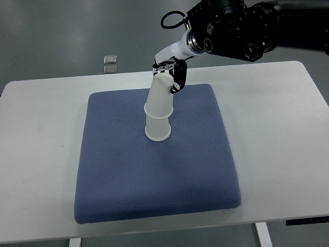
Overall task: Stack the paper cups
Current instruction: 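Lower the held cup onto the upside-down cup on the pad, then open the right hand and lift it off the stacked cups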
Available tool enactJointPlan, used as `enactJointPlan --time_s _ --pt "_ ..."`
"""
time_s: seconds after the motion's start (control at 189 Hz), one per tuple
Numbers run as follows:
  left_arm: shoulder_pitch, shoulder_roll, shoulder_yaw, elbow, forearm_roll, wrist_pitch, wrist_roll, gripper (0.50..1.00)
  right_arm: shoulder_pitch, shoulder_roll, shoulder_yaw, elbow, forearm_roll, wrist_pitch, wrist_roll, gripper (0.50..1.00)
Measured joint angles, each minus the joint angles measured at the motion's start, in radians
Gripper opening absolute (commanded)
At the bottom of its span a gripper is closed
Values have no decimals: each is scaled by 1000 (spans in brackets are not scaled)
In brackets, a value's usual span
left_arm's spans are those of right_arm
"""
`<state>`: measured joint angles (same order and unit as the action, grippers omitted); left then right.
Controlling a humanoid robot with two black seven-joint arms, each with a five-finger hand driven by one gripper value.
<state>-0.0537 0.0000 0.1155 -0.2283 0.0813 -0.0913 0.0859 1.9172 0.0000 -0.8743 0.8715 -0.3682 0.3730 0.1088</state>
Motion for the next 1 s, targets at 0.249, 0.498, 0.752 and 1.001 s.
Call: enactJointPlan --time_s 0.249,0.498,0.752,1.001 --pt "0 0 0 2 0 0 0 1000 -25 0 0 -2 0 -10 0 682" --pt "0 0 0 3 0 1 0 1000 -67 0 0 -5 -7 -25 0 742" --pt "0 0 0 3 0 1 0 1000 -100 0 0 -10 -15 -28 0 768" --pt "0 0 0 4 0 1 0 1000 -145 0 36 -19 -13 -51 0 897"
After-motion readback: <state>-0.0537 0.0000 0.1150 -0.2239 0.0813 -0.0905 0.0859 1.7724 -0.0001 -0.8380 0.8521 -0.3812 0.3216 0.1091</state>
